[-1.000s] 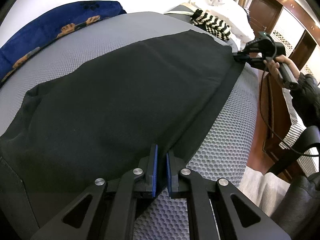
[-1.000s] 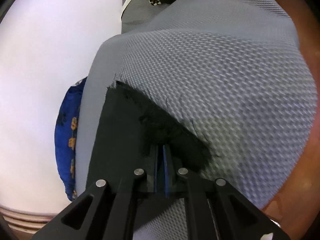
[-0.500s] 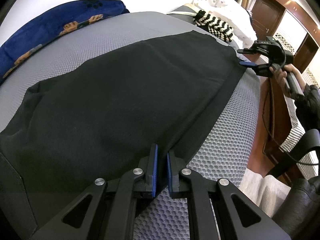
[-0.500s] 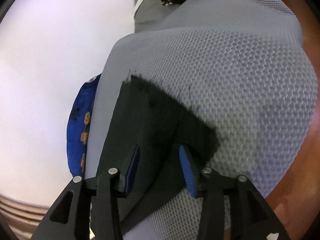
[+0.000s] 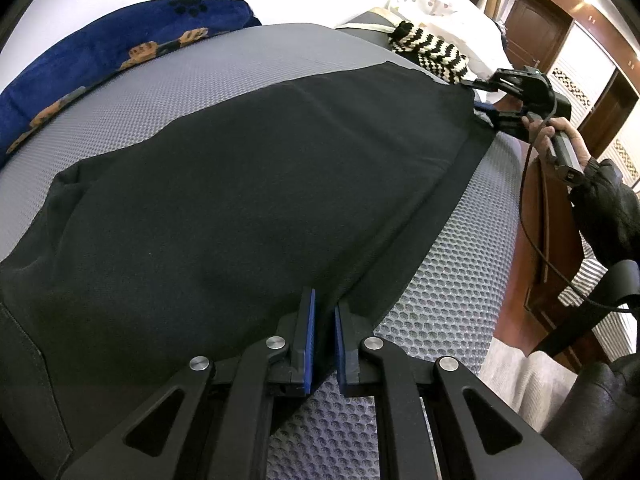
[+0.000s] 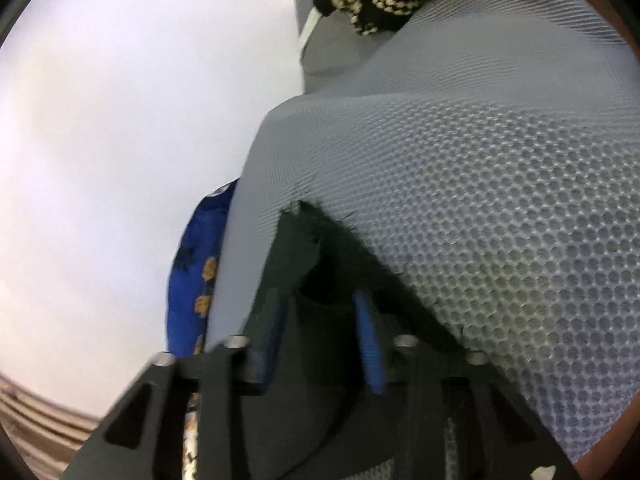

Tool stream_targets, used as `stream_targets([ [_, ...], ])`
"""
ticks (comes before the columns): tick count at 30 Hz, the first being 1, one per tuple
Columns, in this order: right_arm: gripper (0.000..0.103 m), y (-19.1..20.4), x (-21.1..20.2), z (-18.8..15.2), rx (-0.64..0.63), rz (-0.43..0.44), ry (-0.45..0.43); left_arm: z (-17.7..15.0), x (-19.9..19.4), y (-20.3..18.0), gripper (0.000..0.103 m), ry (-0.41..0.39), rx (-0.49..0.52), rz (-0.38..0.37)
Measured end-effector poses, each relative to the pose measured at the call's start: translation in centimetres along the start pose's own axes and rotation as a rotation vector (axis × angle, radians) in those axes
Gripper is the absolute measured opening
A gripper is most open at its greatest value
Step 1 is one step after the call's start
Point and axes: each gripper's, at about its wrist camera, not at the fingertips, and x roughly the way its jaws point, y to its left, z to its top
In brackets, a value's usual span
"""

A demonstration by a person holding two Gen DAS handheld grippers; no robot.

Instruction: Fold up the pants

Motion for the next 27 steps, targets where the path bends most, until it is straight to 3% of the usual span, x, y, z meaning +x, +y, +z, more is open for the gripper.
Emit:
stream_targets([
  [7,0.023,0.2,0.9,-1.5,-0.031,-0.002,0.092,-0.1,0.1,-0.1,0.01,-0.002,-0.001,0.005],
  [12,0.023,0.0,1.3,-2.5,-0.03,-0.026,0.108,-0.1,0.1,-0.3,0.01,-0.002,0.006,0.012],
  [14,0.023,0.0,0.7,-2.4,-0.014,-0.028,0.066,-0.1,0.1,-0.3,0.01,-0.002,0.005,0.011],
  [17,0.006,0.2,0.2,-1.3,-0.005,0.025,0.034,-0.1,0.1,-0.4,0.01,-0.004,0.008,0.013],
  [21,0.005,1.6,0.2,-1.2,-0.044,-0.061,0.029,-0.1,0.1,-0.3,0.01,-0.008,0.002,0.008],
  [27,0.004,4.8,-4.7,-3.3,-0.186,-0.136,-0.074,-0.2,-0.1,-0.4,0.01,-0.005,0.037,0.005],
])
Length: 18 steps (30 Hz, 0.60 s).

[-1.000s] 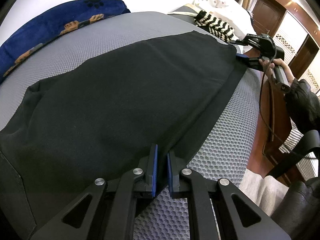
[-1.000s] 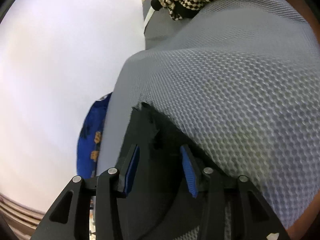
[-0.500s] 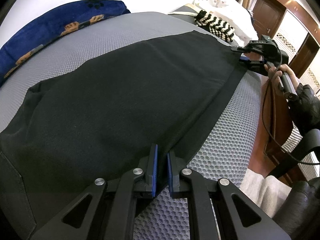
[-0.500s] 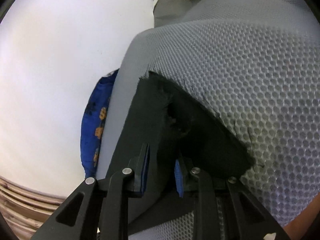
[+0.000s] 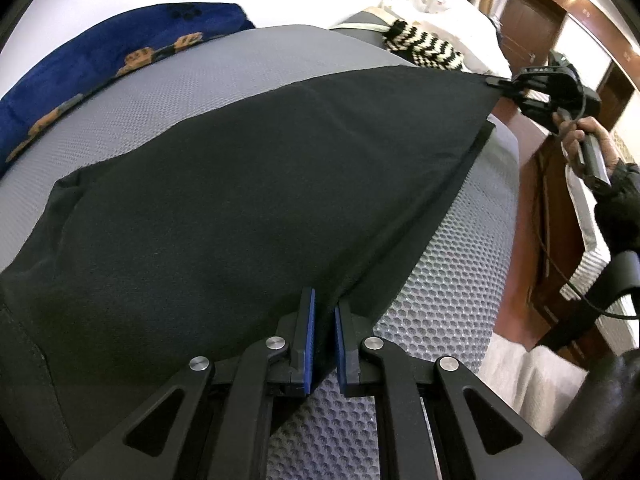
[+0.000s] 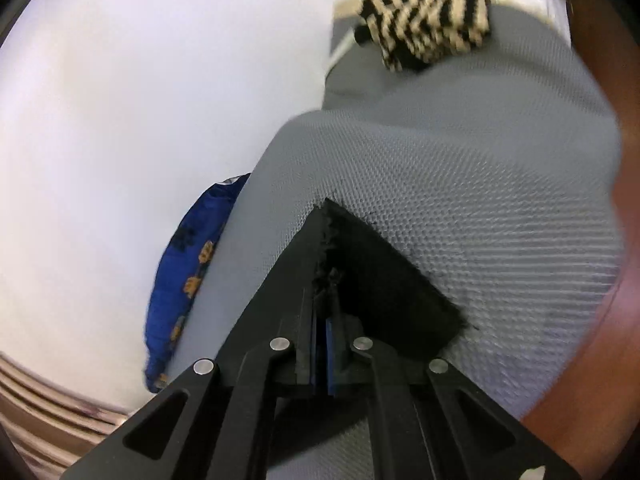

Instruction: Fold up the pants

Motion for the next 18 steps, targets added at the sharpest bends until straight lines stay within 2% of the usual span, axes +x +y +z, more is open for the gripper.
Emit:
stream_targets([
  [5,0.004,-3.1,0.9,-1.6,0.022,-0.148,0.054,0.1,-0.1,-0.1,0.01,0.009,0.046,-0.025],
  [12,0.004,-3.9,0.9,-1.8,-0.005,-0.195,0.04,-0.4,-0.7,-0.7,0.009,0.002,0.101,-0.059],
  [14,0.003,-4.2,1.4,-1.9,-0.008,-0.243,0.04,-0.5,-0.1,-0.6,0.011,0.014,0.095,-0.051],
  [16,0.004,-4.3,1.2,-1.9,-0.011,-0.25,0.051,-0.3,-0.2,-0.4,0.016,0.015,0.066,-0.051],
  [17,0.012,-4.2,1.0,-1.7,0.006,-0.262,0.057,-0.2,-0.3,-0.1,0.029,0.02,0.044,-0.052],
  [18,0.018,-4.1,0.8,-1.5,0.023,-0.271,0.057,-0.1,-0.5,0.1,0.051,0.023,0.025,-0.054],
])
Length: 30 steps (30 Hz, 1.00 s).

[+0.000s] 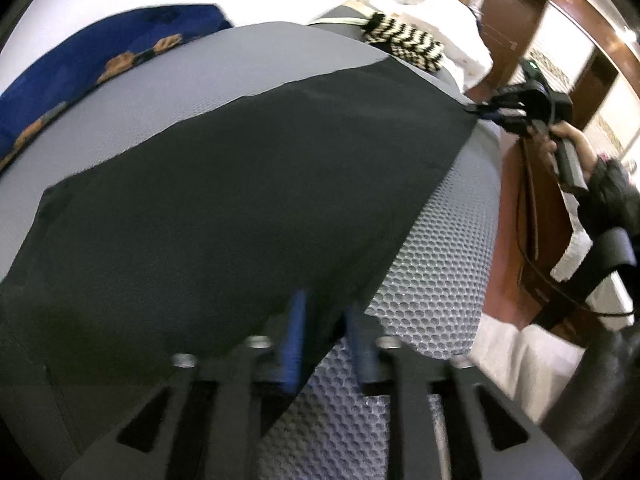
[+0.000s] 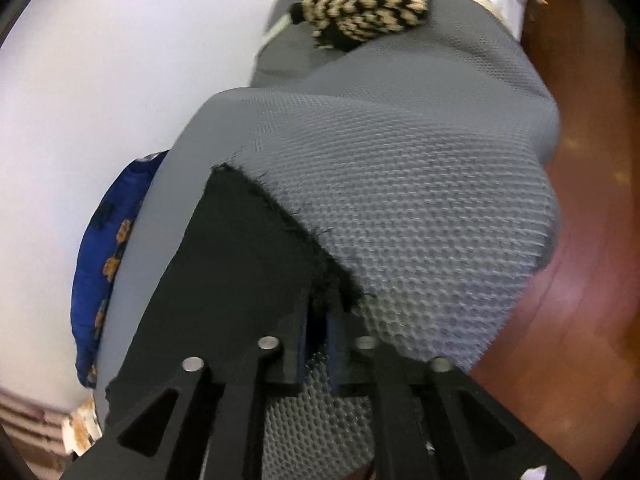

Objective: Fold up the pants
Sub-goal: 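Release the hem with the right gripper and move both grippers toward the pocket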

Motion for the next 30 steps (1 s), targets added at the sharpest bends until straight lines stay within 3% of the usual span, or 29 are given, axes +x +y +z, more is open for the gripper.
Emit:
stream_targets([
  [2,0.028,0.2,-1.3,0.5,-0.014,-0.059,-0.025,-0.1,-1.0,0.6,0.067,-0.016,-0.043,-0.004],
  [6,0.028,3.4,-3.9,1.3,-0.12,-0.065,-0.098,-0.2,-4.3,2.6,0.067,-0.115,-0.122,-0.037],
  [9,0.033,9.5,-3.4,0.9,-0.291,0.041,-0.052,-0.4,-6.6,5.6,0.067,-0.198,-0.21,0.057],
  [14,0.036,23.0,2.5,-3.4,-0.582,0.302,0.241,-2.2,-8.7,11.4,0.067,-0.263,-0.379,0.232],
  [20,0.036,36.8,10.3,-11.5,-0.795,0.489,0.58,-5.4,-9.8,14.4,0.067,-0.245,-0.416,0.281],
  [22,0.036,39.5,12.4,-14.2,-0.859,0.501,0.667,-6.3,-9.7,15.1,0.067,-0.234,-0.422,0.277],
  [26,0.036,43.0,16.9,-19.0,-0.963,0.445,0.787,-7.5,-8.6,15.8,0.067,-0.223,-0.437,0.259],
  [30,0.036,44.6,20.0,-22.1,-1.027,0.4,0.85,-8.1,-8.6,16.1,0.067,-0.233,-0.424,0.231],
])
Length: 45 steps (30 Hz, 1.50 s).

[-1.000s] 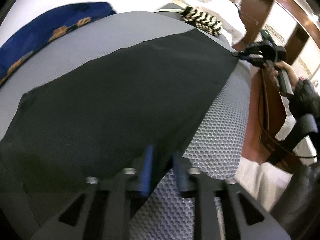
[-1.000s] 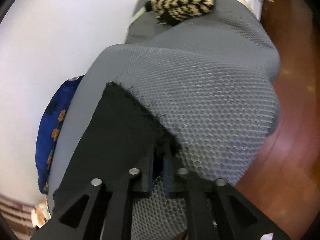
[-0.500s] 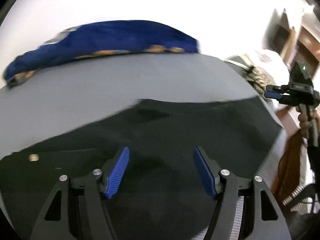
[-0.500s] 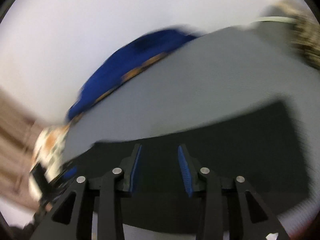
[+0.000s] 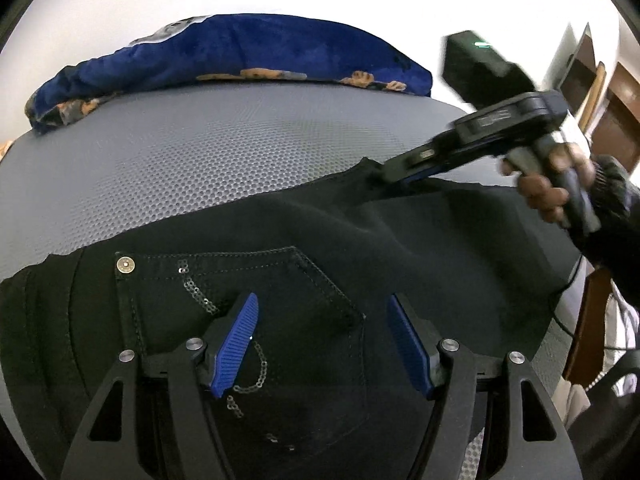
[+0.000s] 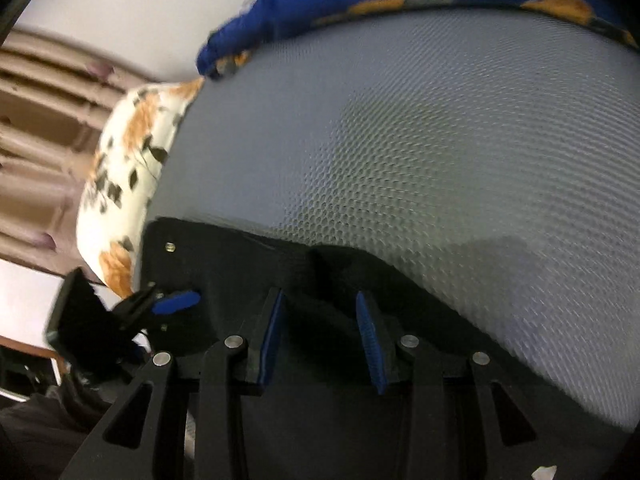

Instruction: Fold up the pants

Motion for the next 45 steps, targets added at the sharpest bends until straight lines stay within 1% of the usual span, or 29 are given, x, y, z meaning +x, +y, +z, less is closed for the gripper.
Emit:
stream_targets([
  [1,0.036,0.2,0.7,0.3,-0.005,0.002,0.009,-0.1,0.1,0.2,0.067,0.004,0.003,-0.008],
  [2,0.029,0.4,0.9,0.6,-0.011,0.012,0.0,-0.2,0.2,0.3,0.067,0.004,0.002,-0.013],
  [3,0.01,0.8,0.7,0.8,-0.021,0.052,-0.008,-0.4,0.1,0.5,0.067,0.001,0.001,-0.02],
  [4,0.01,1.4,-0.1,0.9,-0.04,0.072,-0.026,-0.5,0.1,0.7,0.067,-0.001,-0.004,-0.03],
  [5,0.009,2.1,-0.9,1.1,-0.075,0.045,-0.066,-0.6,0.0,0.7,0.067,-0.002,-0.005,-0.035],
  [7,0.009,3.1,-1.8,1.1,-0.117,0.004,-0.106,-0.8,0.0,0.9,0.067,-0.009,-0.006,-0.042],
  [9,0.008,3.2,-1.2,1.3,-0.128,-0.048,-0.124,-1.2,0.0,0.9,0.067,-0.02,0.005,-0.04],
  [10,0.008,2.9,-0.4,1.3,-0.126,-0.093,-0.129,-1.4,0.0,0.8,0.067,-0.024,0.014,-0.035],
  [11,0.007,2.4,0.2,1.5,-0.119,-0.109,-0.125,-1.7,0.0,0.5,0.067,-0.029,0.029,-0.027],
  [13,0.007,2.1,1.9,1.6,-0.148,-0.178,-0.124,-2.1,0.1,0.1,0.067,-0.031,0.06,-0.001],
  [14,0.007,2.1,2.1,1.6,-0.148,-0.178,-0.145,-2.1,0.2,-0.1,0.067,-0.03,0.07,0.008],
  [16,0.008,1.7,1.6,1.9,-0.107,-0.159,-0.139,-2.0,0.3,-0.4,0.067,-0.018,0.077,0.019],
  [17,0.015,1.7,1.6,2.2,-0.083,-0.147,-0.144,-1.8,0.3,-0.4,0.068,-0.007,0.072,0.018],
  [18,0.025,1.6,1.0,2.3,-0.059,-0.135,-0.162,-1.5,0.3,-0.3,0.068,0.006,0.064,0.017],
  [19,0.026,1.5,-0.1,2.2,-0.043,-0.139,-0.191,-1.1,0.1,-0.4,0.068,0.019,0.049,0.012],
  [20,0.026,1.5,-1.5,2.0,-0.035,-0.146,-0.221,-0.8,-0.1,-0.5,0.068,0.016,0.04,0.007],
  [22,0.026,1.2,-4.2,0.9,-0.026,-0.128,-0.263,0.2,-0.8,-1.1,0.068,-0.02,0.037,-0.001],
  [23,0.027,0.9,-5.4,0.1,-0.017,-0.135,-0.282,0.6,-1.0,-1.5,0.068,-0.027,0.046,-0.003],
  [24,0.03,0.6,-6.7,-1.0,-0.002,-0.159,-0.29,1.0,-0.9,-2.1,0.068,-0.032,0.064,-0.013],
  [27,0.03,-0.7,-8.7,-4.0,0.048,-0.186,-0.28,2.5,0.4,-4.6,0.068,-0.035,0.153,-0.054],
  [29,0.03,-2.0,-9.6,-6.5,0.1,-0.215,-0.277,3.4,1.7,-6.0,0.068,-0.032,0.182,-0.08],
  [32,0.03,-3.1,-10.1,-9.5,0.122,-0.306,-0.28,4.5,4.5,-7.4,0.068,-0.006,0.199,-0.117],
  [35,0.03,-4.7,-9.9,-11.6,0.159,-0.35,-0.266,5.2,7.2,-7.6,0.067,0.037,0.206,-0.109],
  [37,0.03,-5.3,-9.4,-12.1,0.166,-0.378,-0.26,5.6,8.7,-7.1,0.064,0.054,0.193,-0.094],
  [39,0.027,-5.4,-8.6,-12.0,0.158,-0.429,-0.276,5.9,9.7,-6.6,0.055,0.067,0.182,-0.084],
  [41,0.027,-5.3,-8.3,-11.9,0.142,-0.47,-0.328,6.2,10.1,-6.7,0.054,0.05,0.192,-0.058],
  [44,0.023,-4.6,-7.6,-11.3,0.089,-0.576,-0.348,6.6,10.9,-6.9,0.054,0.047,0.209,-0.028],
  [45,0.025,-4.6,-7.6,-11.2,0.093,-0.585,-0.358,6.8,11.2,-6.9,0.054,0.043,0.208,-0.023],
])
